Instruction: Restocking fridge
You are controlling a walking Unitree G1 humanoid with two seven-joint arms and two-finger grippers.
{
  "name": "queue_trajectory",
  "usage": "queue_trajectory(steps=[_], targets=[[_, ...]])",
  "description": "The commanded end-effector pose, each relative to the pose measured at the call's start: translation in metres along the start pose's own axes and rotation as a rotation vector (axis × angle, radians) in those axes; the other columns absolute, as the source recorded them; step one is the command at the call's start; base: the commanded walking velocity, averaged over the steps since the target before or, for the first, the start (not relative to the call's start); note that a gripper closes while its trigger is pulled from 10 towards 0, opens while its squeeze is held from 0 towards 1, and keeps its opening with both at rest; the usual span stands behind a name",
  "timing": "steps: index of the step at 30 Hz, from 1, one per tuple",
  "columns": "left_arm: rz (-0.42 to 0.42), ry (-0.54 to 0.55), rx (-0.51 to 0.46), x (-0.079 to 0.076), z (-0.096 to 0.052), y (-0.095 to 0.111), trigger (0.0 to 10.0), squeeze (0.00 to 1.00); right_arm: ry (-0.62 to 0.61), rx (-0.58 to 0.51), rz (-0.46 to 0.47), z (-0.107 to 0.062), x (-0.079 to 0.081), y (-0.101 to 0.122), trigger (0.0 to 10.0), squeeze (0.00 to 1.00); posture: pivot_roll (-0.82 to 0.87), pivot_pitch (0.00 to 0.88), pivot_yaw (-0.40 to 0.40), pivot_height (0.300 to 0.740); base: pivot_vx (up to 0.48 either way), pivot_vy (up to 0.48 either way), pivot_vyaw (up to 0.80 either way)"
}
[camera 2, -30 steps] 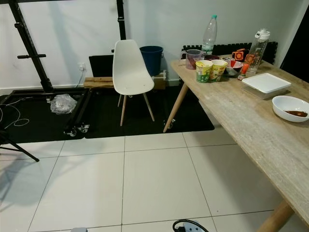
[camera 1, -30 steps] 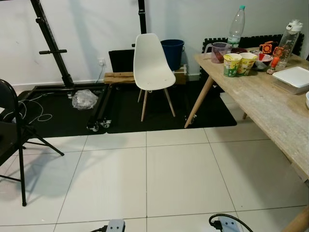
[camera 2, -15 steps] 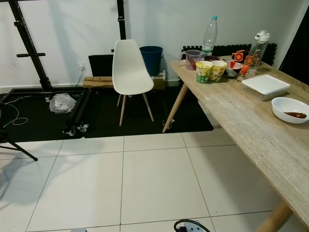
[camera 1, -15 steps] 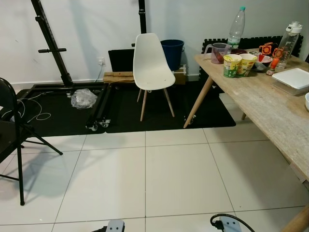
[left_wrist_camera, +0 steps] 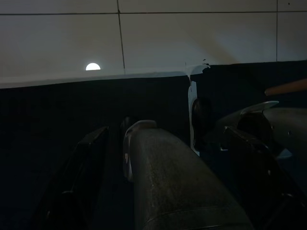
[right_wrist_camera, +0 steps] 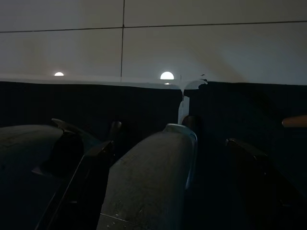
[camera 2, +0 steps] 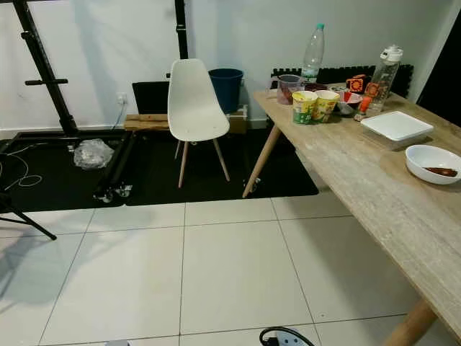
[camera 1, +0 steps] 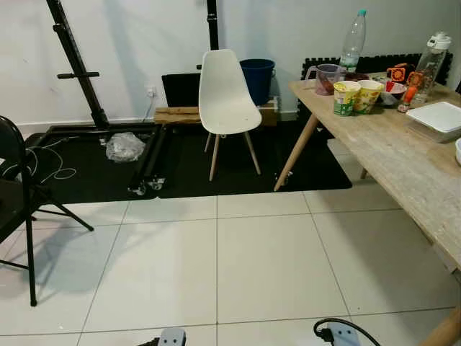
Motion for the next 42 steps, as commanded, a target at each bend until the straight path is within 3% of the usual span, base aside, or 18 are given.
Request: queue_trajectory(steps=[1, 42], targets=[[0.002, -0.002, 0.009, -0.0024, 0.0004, -0.0041, 10.0, 0.00, -0.005, -0.013, -0.003, 0.0008, -0.0005, 0.0048, 10.0, 0.00, -0.04, 0.000, -0.002, 0.740, 0.000, 0.000, 0.00], [0.024, 0.010, 0.020, 0.0006, 0.0002, -0.0034, 10.0, 0.00, -0.012, -0.009, 0.006, 0.0014, 0.0013, 0.0034, 10.0, 0.00, -0.05, 0.000, 0.013, 0.740, 0.000, 0.000, 0.00]])
Point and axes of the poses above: a point about 5 cm out from each wrist's last joint towards the gripper, its own z axis pointing out of the wrist towards the gripper, its own y axis along the axis of the wrist's last joint, x = y × z, the point moved 6 cm from there along z, pointing out of the wrist towards the gripper, and after that the axes turned 15 degrees about -z, right-handed, at the moved point
